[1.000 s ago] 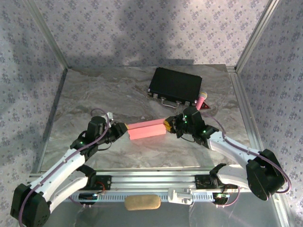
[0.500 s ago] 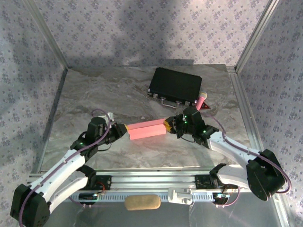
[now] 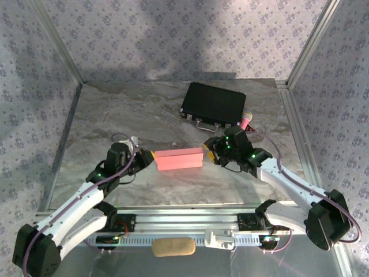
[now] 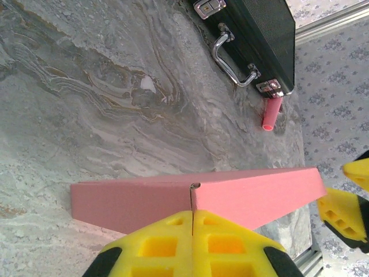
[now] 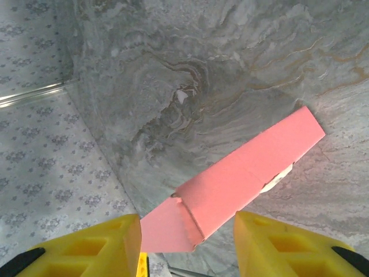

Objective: Fold the paper box

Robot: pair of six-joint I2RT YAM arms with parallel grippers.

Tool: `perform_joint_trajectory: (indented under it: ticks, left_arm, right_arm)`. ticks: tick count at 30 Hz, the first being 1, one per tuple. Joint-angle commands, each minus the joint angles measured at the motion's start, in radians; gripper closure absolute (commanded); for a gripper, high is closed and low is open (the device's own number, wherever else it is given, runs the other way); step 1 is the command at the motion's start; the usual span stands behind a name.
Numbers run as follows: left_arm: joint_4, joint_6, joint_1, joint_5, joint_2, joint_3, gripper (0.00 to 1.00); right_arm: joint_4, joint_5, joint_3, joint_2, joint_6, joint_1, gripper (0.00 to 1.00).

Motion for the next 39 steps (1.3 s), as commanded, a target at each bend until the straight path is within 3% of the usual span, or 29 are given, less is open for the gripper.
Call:
perform_joint_trajectory:
  ticks: [1,14,34,37,39]
  left_arm:
    - [-0.220,0.029,-0.007,-0.071,0.035,-0.029,0.97]
    - [-0.200,0.014,-0.043,-0.092,0.058,-0.023,0.97]
    - [-0.179,0.009,-0.058,-0.090,0.069,-0.012,0.97]
    - [-0.167,0.005,-0.062,-0.088,0.071,-0.013,0.97]
    - [-0.159,0.001,-0.068,-0.090,0.071,-0.012,0.98]
  right_arm:
    - [-0.058,0.031,0.022,-0.015,-0.039,0.009,0.53]
    - [0.002,0.008,-0.021,0.018,0.004,0.045,0.63]
    - [-0.037,0.025,-0.045,0.059,0.011,0.041,0.96]
    - [-0.058,0.031,-0.024,0.052,-0.005,0.041,0.93]
    - [-0.111,0.065,0.022,0.040,-0.040,0.056,0.79]
